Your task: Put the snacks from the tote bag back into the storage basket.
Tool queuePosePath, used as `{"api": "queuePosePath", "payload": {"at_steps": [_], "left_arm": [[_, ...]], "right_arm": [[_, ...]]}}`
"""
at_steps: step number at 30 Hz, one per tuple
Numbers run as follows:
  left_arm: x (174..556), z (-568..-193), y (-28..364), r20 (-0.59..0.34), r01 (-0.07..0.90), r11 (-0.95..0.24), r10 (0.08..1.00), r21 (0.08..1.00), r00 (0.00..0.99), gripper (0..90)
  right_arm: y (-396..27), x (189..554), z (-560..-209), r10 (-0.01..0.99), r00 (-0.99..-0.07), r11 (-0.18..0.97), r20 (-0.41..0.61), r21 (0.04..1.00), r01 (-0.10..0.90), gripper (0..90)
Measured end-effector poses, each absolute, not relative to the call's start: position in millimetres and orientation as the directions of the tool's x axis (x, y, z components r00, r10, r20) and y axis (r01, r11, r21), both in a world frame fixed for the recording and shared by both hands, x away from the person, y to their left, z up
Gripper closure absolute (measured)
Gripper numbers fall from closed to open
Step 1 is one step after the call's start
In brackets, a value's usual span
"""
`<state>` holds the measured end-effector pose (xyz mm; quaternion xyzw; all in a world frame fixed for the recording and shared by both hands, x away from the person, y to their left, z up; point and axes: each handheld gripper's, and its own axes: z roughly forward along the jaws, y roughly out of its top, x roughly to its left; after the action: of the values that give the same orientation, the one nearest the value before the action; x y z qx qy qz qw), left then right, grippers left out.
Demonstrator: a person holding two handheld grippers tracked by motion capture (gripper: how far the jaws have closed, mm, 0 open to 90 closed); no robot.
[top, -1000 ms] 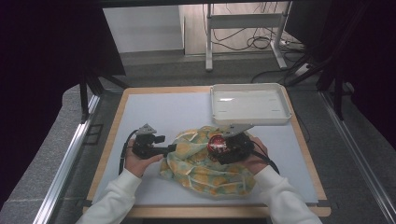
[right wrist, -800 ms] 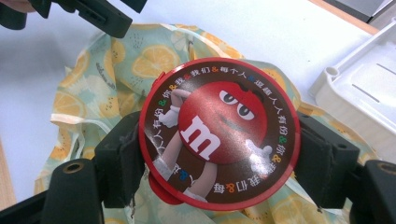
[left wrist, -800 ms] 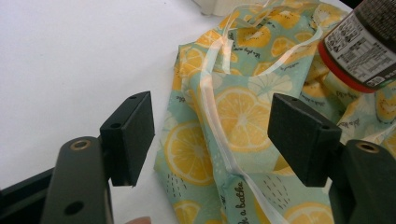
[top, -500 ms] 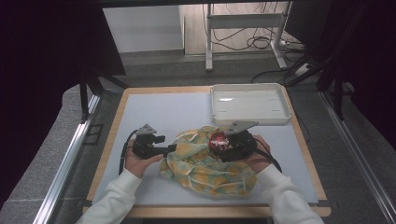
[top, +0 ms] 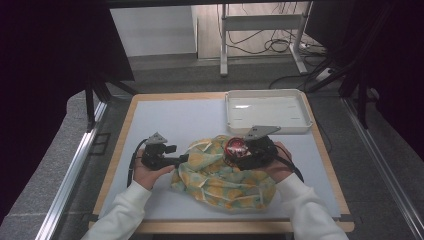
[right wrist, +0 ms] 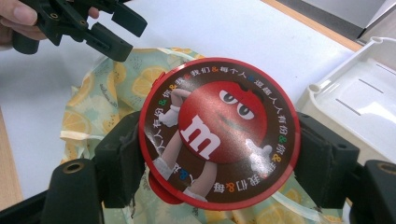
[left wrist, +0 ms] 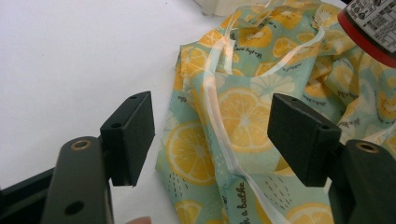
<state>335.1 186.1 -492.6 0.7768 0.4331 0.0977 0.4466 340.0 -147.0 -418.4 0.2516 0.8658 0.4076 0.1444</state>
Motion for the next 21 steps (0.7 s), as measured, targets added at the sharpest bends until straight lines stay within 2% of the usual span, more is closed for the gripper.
{"api": "queuePosePath", "payload": {"at_steps": [21], "left_arm": [[335.9,-494.7,184.4,-0.238,0.593,-0.232,0.758,0.771,0.607,31.9]], "right_arm": [[-153.3,357.1,-415.0,0.584,-0.811,0.513,-0.030,0.788,0.340,25.7]]}}
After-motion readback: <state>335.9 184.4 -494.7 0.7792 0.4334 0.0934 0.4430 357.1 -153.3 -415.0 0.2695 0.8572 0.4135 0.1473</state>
